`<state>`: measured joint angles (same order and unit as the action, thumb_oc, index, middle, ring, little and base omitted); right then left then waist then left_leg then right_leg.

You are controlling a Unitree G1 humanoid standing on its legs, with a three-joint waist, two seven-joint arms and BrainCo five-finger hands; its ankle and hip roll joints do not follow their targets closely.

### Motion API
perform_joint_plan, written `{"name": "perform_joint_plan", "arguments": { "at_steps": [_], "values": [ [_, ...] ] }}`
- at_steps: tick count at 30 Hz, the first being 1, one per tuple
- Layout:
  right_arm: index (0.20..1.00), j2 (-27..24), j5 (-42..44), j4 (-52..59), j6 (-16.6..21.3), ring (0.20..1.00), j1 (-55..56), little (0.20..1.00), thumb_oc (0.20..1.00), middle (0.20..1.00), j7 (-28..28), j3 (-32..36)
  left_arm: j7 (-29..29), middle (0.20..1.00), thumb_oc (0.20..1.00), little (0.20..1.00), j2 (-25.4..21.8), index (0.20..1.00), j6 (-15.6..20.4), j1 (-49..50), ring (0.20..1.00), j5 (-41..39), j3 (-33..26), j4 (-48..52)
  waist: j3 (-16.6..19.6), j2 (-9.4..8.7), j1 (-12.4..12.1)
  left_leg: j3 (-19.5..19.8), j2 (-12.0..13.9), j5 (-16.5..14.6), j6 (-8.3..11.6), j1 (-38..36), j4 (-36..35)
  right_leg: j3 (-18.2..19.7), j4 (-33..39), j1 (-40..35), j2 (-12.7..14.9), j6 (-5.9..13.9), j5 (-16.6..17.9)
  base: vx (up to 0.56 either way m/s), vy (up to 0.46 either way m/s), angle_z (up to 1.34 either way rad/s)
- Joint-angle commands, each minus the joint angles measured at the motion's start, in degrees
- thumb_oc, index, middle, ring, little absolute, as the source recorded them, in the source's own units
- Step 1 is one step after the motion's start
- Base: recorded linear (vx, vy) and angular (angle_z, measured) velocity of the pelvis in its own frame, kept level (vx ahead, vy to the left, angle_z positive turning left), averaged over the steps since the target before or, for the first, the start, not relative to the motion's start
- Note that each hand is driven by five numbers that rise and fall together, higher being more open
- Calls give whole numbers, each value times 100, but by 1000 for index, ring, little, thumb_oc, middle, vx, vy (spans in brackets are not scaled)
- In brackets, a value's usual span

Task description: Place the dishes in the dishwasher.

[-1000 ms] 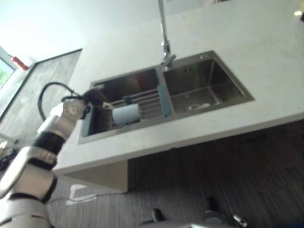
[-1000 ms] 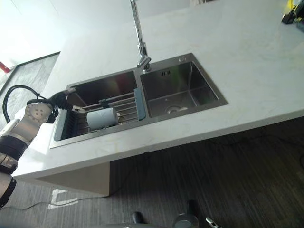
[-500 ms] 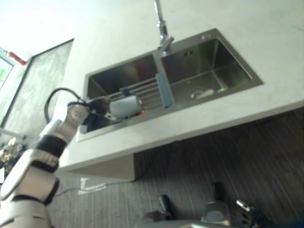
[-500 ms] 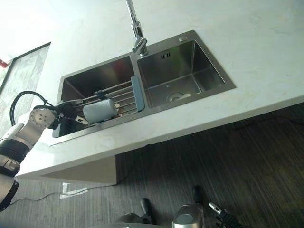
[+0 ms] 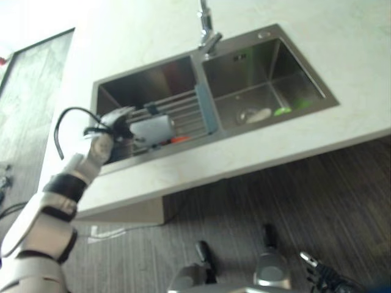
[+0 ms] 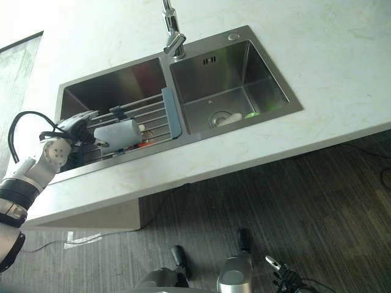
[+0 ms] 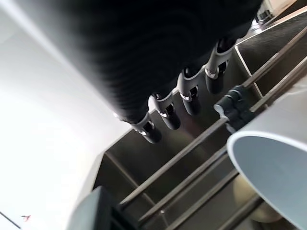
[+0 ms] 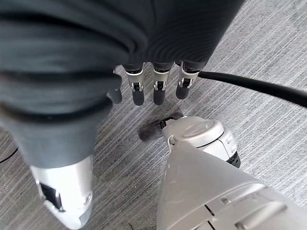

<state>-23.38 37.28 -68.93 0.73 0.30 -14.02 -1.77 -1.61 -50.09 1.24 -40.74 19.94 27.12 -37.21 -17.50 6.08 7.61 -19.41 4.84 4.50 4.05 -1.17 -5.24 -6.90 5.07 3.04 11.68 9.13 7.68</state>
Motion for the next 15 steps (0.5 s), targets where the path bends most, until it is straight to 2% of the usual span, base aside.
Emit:
{"name": "perform_joint_plan", "arguments": {
  "at_steps": [1,7,11,15],
  "values": [
    [1000,124,193,-3,143,1000,-165,1000,1000,1000,6,-111,133,1000,1000,1000,-207,1000,53,-527,1000,167,-251,-372,-42,-93,89,701,-220,-634,-213,287,343,-126,-221,10,94,199,-469,0,0,0],
    [1000,110,210,197,81,1000,-152,1000,1000,1000,144,-78,-99,1000,1000,1000,-281,1000,146,-416,1000,104,-217,-111,-149,-53,134,762,-262,-700,-225,324,439,2,-270,82,91,191,-481,6,2,0],
    [1000,57,188,267,87,1000,-108,1000,1000,1000,110,-35,-441,1000,1000,1000,-280,1000,-73,-377,1000,39,-125,85,-147,14,184,754,-294,-720,-239,266,422,60,-281,71,102,206,-491,36,17,0],
    [1000,41,223,350,67,1000,-124,1000,1000,1000,147,-39,-579,1000,1000,1000,-266,1000,-80,-365,1000,-5,-116,-55,-187,26,219,769,-305,-718,-239,275,391,123,-267,111,95,222,-475,2,1,-1]
  ]
}}
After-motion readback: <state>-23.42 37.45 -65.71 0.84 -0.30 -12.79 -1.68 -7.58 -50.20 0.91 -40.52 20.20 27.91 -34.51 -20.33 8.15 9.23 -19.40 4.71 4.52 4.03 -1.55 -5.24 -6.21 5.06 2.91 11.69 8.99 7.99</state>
